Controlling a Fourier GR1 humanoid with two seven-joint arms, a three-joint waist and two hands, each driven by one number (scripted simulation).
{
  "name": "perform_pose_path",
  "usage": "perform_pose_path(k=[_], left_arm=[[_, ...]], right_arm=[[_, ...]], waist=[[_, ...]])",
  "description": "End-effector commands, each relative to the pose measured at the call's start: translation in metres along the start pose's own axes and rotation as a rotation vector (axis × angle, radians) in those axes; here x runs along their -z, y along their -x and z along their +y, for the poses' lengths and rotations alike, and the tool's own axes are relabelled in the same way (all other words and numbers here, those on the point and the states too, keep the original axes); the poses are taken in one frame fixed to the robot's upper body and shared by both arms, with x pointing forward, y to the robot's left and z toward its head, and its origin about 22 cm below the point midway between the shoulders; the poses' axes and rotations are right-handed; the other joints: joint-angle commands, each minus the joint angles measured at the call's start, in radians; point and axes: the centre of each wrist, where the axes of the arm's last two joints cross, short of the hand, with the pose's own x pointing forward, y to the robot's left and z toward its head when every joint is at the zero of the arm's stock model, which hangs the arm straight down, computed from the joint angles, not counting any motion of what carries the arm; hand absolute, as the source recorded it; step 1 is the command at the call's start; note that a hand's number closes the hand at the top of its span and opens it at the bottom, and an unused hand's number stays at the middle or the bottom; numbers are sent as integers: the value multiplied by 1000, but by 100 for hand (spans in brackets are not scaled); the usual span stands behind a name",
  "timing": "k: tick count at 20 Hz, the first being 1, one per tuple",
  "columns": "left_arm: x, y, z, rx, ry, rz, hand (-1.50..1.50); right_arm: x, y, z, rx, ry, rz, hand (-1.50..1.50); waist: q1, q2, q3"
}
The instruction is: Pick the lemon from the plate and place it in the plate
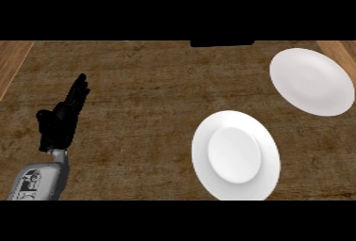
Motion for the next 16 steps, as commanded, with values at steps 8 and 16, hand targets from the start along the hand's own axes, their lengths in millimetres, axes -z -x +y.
perform_pose_path(k=[8,16], left_arm=[[12,-14,-9,6,45,-29,0],[8,-10,-16,15,75,-29,0]], right_arm=[[-15,81,-77,200,429,-259,150],[29,41,-84,339,287,-338,150]], waist=[[57,4,-3],[83,5,-6]])
